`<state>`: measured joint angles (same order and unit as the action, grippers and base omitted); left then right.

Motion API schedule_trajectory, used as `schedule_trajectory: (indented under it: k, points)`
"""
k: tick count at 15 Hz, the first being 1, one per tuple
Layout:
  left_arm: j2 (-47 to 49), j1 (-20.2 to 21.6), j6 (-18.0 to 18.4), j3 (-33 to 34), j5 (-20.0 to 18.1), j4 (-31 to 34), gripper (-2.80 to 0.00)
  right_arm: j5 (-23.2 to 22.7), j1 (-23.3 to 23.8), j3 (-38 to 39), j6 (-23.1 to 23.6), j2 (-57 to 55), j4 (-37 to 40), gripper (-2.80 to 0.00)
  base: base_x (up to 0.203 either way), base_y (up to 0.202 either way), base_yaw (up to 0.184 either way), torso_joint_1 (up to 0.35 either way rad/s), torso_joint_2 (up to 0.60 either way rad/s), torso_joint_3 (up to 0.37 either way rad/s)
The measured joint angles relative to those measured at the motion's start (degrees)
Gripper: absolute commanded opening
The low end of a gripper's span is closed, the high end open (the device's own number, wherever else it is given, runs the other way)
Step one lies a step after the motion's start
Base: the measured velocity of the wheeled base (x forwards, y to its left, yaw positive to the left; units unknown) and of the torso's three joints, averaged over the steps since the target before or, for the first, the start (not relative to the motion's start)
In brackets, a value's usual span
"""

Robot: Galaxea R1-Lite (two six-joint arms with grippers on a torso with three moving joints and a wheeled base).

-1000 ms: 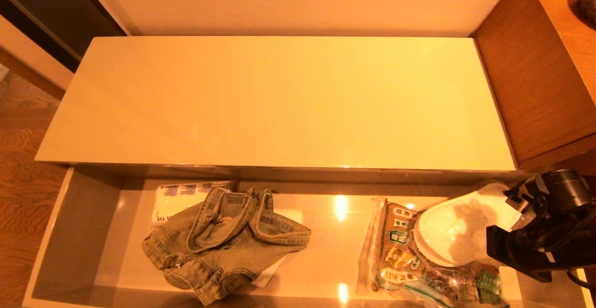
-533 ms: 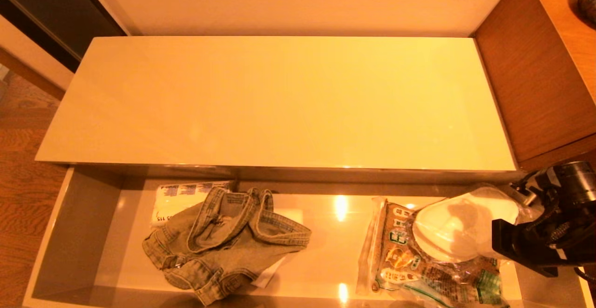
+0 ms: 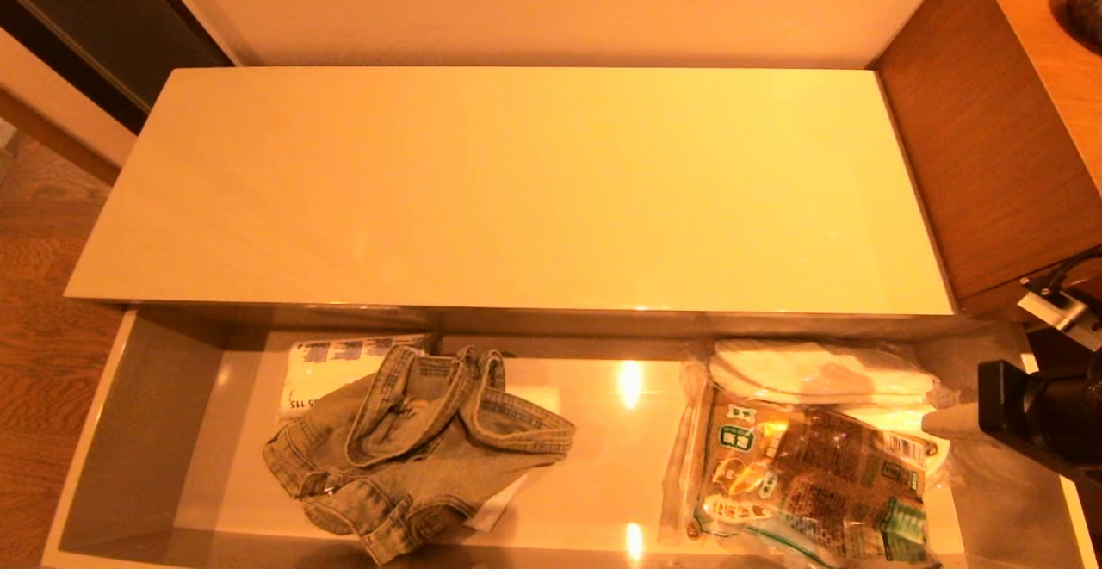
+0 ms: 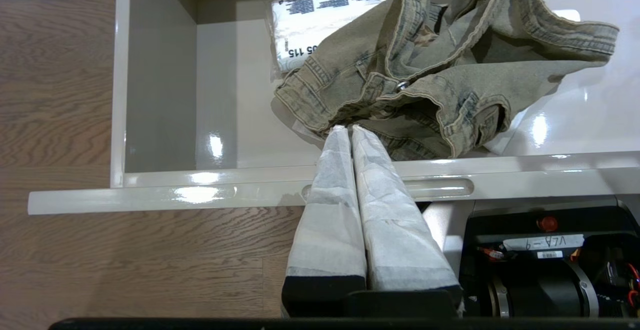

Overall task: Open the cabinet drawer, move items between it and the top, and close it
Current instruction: Take out the disposable slippers from the drawer

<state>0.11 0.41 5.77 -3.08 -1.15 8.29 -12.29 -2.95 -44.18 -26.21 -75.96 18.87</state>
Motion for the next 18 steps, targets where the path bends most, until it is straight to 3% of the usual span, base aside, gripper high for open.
schedule_trajectory:
  k: [5,6,7,12,15,18]
  points:
    - [0.0,0.0,0.1,0.0,0.0,0.0,-2.80,0.2,-0.5,0.7,0.2,-1.3,0.3,-2.80,0.000,0.000,0.000,0.000,0.00,0.000]
    - [0.0,0.0,0.1,0.0,0.0,0.0,-2.80,0.5,-0.9,1.3,0.3,-2.9,0.3,-1.55,0.000,0.000,0.000,0.000,0.00,0.000]
    - [0.0,0.0,0.1,0.0,0.0,0.0,-2.80,1.0,-1.3,1.9,0.2,-5.1,0.1,0.00,0.000,0.000,0.000,0.000,0.00,0.000]
    - [0.0,0.0,-0.2,0.0,0.2,0.0,-2.80,2.7,-2.1,1.3,-5.5,-14.8,-7.2,0.00,0.000,0.000,0.000,0.000,0.00,0.000]
    - [0.0,0.0,-1.0,0.1,0.5,0.0,-2.80,4.1,-2.4,-0.8,-6.9,-17.0,-7.1,0.00,0.000,0.000,0.000,0.000,0.00,0.000]
    - [0.0,0.0,-1.1,0.1,0.5,0.0,-2.80,13.7,-4.9,-5.3,-18.7,-19.6,-5.4,0.00,0.000,0.000,0.000,0.000,0.00,0.000]
